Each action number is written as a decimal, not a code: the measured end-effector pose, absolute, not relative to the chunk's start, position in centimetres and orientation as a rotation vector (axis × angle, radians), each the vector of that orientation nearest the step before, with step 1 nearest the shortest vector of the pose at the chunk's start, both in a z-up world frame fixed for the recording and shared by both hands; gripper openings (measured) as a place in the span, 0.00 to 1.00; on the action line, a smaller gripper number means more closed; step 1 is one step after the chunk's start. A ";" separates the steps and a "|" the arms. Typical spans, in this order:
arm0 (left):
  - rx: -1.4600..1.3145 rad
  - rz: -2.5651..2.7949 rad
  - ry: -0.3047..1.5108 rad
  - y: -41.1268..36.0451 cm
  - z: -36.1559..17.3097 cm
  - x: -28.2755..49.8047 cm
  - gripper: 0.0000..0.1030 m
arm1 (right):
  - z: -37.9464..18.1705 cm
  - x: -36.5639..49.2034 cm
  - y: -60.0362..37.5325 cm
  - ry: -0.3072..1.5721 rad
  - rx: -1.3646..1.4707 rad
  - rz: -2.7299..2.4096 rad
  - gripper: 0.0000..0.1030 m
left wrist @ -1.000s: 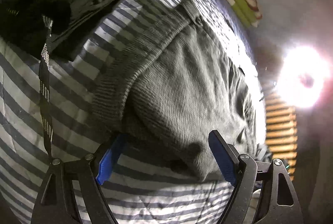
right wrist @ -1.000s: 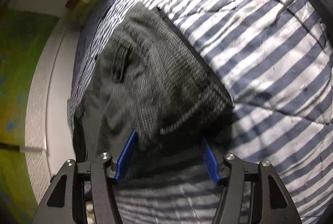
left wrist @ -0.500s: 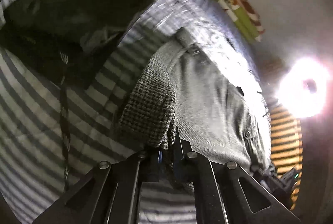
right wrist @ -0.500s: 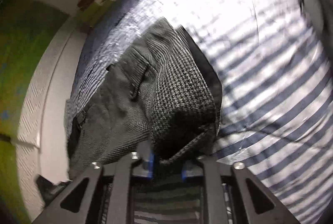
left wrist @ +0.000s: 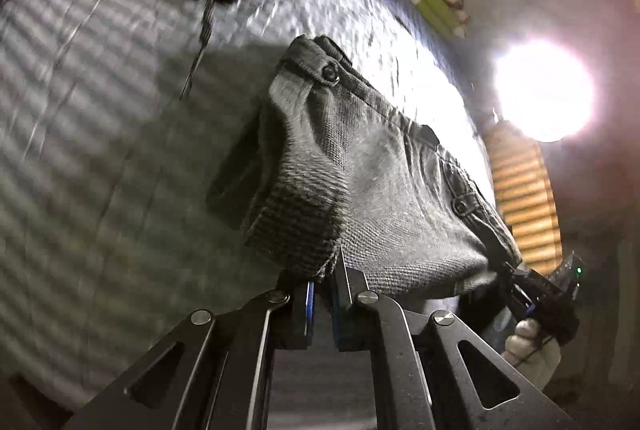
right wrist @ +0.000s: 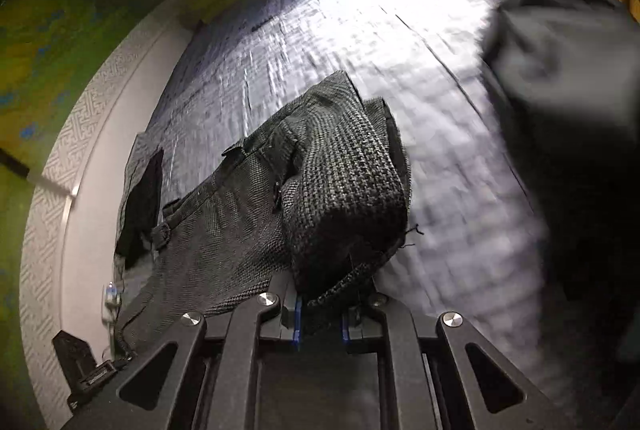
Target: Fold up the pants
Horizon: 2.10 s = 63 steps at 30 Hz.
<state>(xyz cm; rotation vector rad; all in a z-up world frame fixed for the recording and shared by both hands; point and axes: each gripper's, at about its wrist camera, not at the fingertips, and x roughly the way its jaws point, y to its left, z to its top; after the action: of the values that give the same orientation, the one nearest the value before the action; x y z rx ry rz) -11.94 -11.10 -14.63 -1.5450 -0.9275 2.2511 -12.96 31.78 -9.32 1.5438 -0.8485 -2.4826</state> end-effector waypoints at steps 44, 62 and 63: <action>-1.535 2.371 -0.514 -8.8 -14.6 -28.2 0.07 | -13.1 -23.2 35.0 -0.541 1.562 -2.486 0.09; -1.596 2.508 -0.455 -6.3 -16.0 -36.2 0.00 | -15.7 -26.8 37.4 -0.543 1.655 -2.567 0.06; -1.596 2.516 -0.497 -6.9 -16.1 -36.4 0.00 | -15.8 -27.0 37.4 -0.538 1.668 -2.550 0.07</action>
<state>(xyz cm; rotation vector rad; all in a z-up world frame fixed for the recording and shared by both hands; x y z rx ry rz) -36.41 -6.92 -16.07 -1.5964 -0.4968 2.5157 -27.01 37.39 -15.76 1.6685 -0.5384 -2.5498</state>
